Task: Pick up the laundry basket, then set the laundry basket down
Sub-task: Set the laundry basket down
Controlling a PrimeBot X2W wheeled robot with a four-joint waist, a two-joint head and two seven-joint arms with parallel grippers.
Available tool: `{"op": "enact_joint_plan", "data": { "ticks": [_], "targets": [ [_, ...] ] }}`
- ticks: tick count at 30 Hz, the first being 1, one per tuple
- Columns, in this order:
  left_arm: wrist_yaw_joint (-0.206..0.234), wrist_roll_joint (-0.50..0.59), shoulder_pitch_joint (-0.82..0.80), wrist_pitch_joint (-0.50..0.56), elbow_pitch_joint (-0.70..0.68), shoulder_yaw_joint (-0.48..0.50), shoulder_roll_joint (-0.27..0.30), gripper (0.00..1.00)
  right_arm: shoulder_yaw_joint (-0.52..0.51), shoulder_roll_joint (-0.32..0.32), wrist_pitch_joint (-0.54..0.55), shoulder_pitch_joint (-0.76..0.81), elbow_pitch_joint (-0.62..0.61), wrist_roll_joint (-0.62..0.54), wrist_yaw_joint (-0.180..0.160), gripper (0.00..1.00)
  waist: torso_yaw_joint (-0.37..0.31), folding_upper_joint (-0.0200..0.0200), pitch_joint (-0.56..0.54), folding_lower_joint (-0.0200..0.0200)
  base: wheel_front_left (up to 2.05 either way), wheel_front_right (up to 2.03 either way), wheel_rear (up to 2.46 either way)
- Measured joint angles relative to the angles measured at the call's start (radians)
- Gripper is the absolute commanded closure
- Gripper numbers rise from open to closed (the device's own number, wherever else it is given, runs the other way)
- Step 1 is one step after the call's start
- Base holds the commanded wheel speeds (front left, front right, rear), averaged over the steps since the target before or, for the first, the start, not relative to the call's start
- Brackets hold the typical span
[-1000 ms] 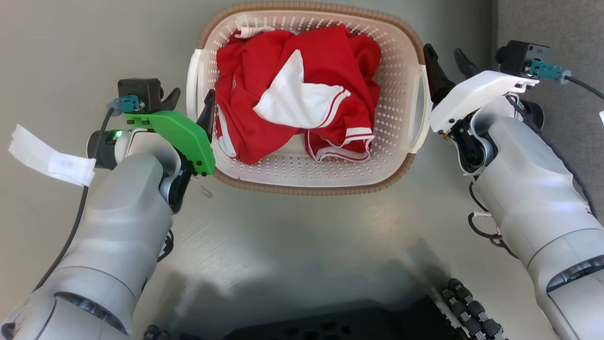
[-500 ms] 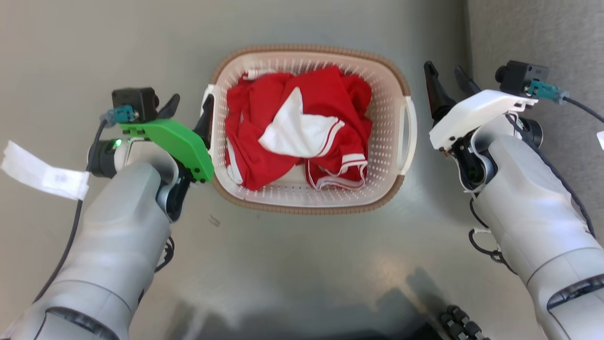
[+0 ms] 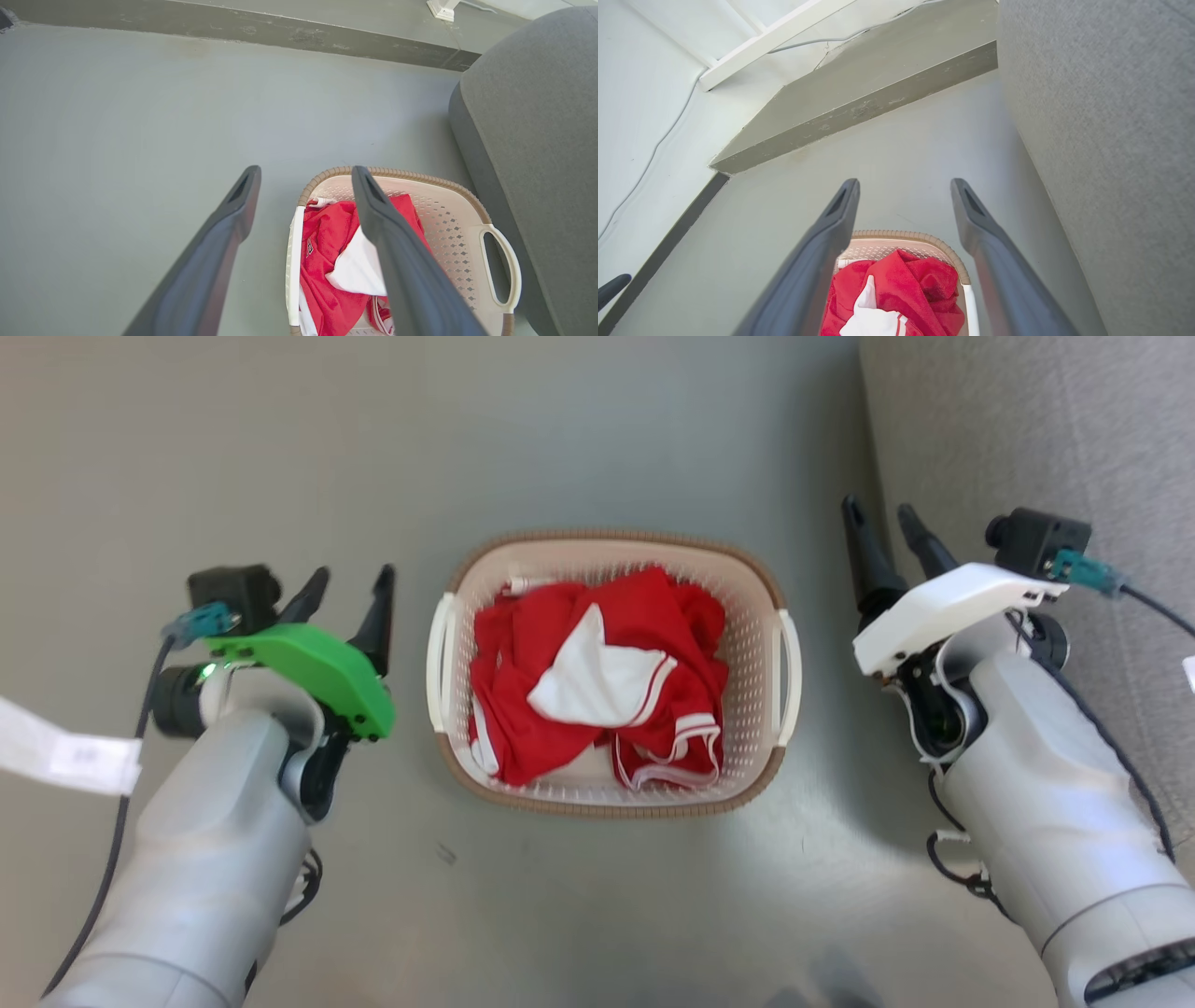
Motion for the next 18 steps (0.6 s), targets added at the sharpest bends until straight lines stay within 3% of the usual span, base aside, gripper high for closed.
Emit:
{"op": "enact_joint_plan", "data": {
  "ticks": [18],
  "targets": [
    [0.0,0.086,0.246,0.0,-0.21,0.207,0.025,0.0,-0.048,-0.001,0.0,0.216,-0.118,-0.078,0.009,0.0,0.003,0.0,-0.272,0.0,0.0,0.0,0.0]
  ]
}}
